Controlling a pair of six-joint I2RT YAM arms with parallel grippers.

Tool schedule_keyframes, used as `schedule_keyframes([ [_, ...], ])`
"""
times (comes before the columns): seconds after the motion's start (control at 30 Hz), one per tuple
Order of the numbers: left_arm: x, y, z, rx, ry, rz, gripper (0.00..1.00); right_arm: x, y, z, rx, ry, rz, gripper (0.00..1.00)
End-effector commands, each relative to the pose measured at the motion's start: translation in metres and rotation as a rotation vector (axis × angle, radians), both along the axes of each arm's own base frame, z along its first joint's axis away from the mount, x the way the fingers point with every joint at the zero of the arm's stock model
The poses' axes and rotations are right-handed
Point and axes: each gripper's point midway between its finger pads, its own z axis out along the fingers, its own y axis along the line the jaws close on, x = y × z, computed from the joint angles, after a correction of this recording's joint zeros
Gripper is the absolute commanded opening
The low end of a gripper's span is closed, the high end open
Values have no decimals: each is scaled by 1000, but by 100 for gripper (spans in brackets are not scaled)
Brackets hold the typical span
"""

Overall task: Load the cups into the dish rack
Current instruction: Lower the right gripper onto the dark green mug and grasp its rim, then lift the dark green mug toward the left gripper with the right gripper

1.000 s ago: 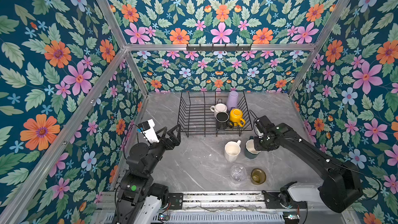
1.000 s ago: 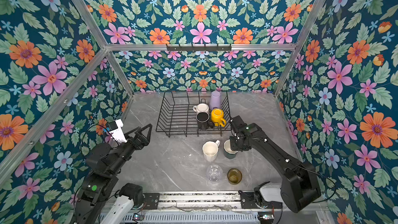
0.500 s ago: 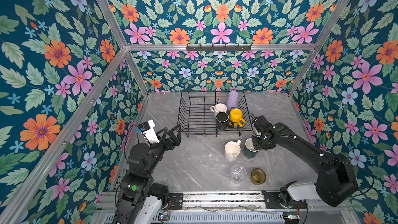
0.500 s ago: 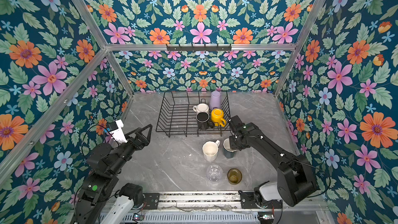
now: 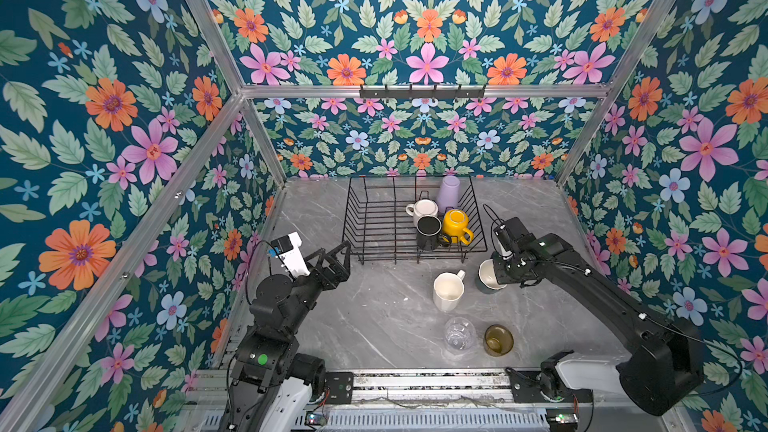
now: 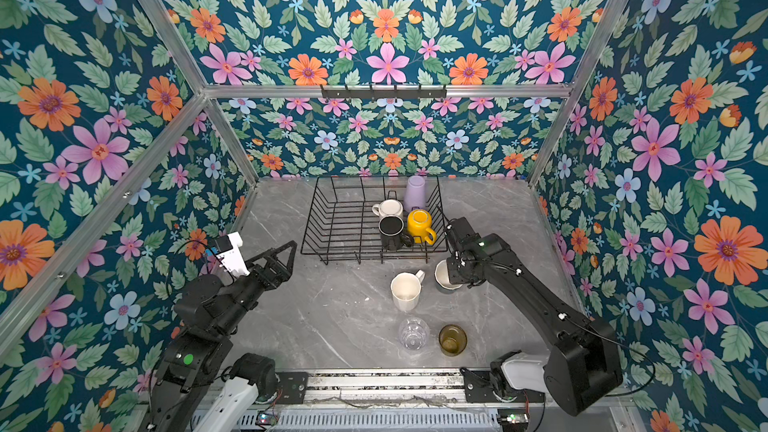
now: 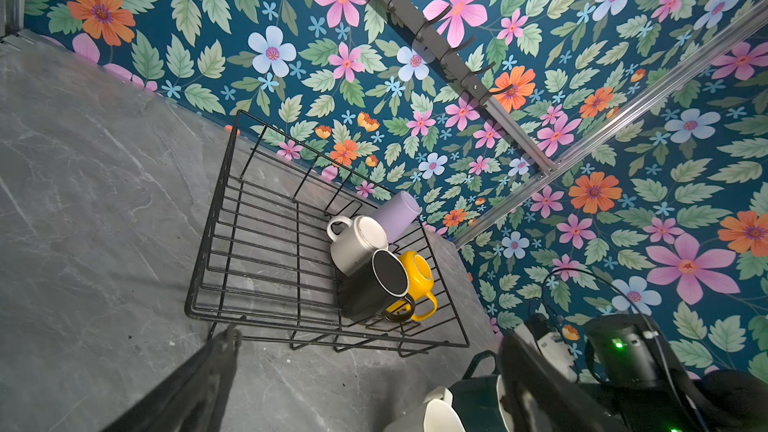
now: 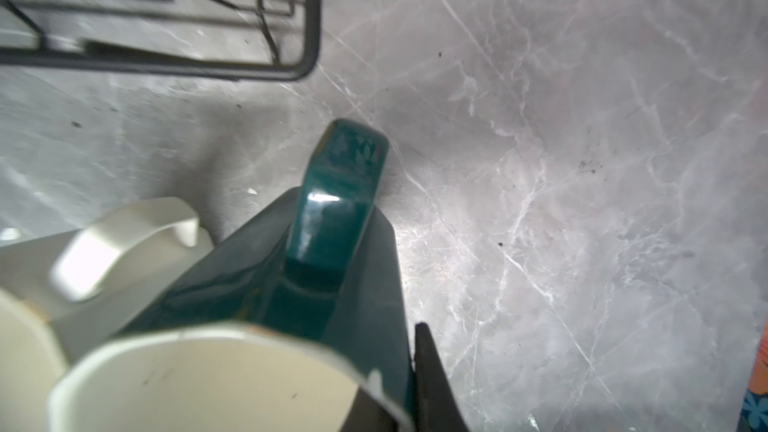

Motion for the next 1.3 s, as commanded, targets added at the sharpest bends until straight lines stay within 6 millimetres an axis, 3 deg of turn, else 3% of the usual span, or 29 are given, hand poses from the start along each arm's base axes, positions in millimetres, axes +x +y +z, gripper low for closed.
schedule_keyframes([
  [0.0, -1, -3, 11, -25, -40, -17, 100, 1, 7, 20, 54, -37, 3, 0],
  [0.33, -9, 1, 4, -62, -25, -8, 100, 0, 28, 90, 238, -184, 43, 0],
  [0.57, -8, -5, 0, -112, -28, -35, 100, 4, 52, 128, 395, -263, 104, 0],
  [0.8, -9, -31, 1, -166, -74, -185, 99, 20, 89, 147, 575, -296, 175, 0],
  [0.9, -14, -44, 10, -192, -135, -276, 99, 26, 108, 157, 657, -304, 235, 0],
  [1.1, -32, -66, 30, -212, -238, -458, 100, 32, 150, 175, 847, -335, 438, 0],
  [1.27, -41, -76, 34, -208, -259, -549, 100, 28, 176, 195, 1008, -390, 614, 0],
])
